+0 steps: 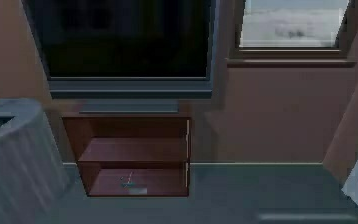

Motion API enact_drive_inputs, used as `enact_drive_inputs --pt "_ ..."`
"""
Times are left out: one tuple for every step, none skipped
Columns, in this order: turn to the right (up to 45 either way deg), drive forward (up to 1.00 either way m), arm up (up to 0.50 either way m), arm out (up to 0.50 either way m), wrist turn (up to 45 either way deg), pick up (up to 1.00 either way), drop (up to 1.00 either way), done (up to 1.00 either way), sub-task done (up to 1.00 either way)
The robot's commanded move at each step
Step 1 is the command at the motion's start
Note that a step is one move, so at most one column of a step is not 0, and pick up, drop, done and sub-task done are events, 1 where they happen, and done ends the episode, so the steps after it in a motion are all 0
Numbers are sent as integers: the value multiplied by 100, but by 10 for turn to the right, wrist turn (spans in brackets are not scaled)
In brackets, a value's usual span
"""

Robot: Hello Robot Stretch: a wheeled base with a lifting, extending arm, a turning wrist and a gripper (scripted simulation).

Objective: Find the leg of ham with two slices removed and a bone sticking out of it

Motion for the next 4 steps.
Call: enact_drive_inputs --pt "-450 0 0 0 0 0 0 0 0" --pt "-450 0 0 0 0 0 0 0 0" --pt "-270 0 0 0 0 0 0 0 0" --pt "0 100 0 0 0 0 0 0 0"
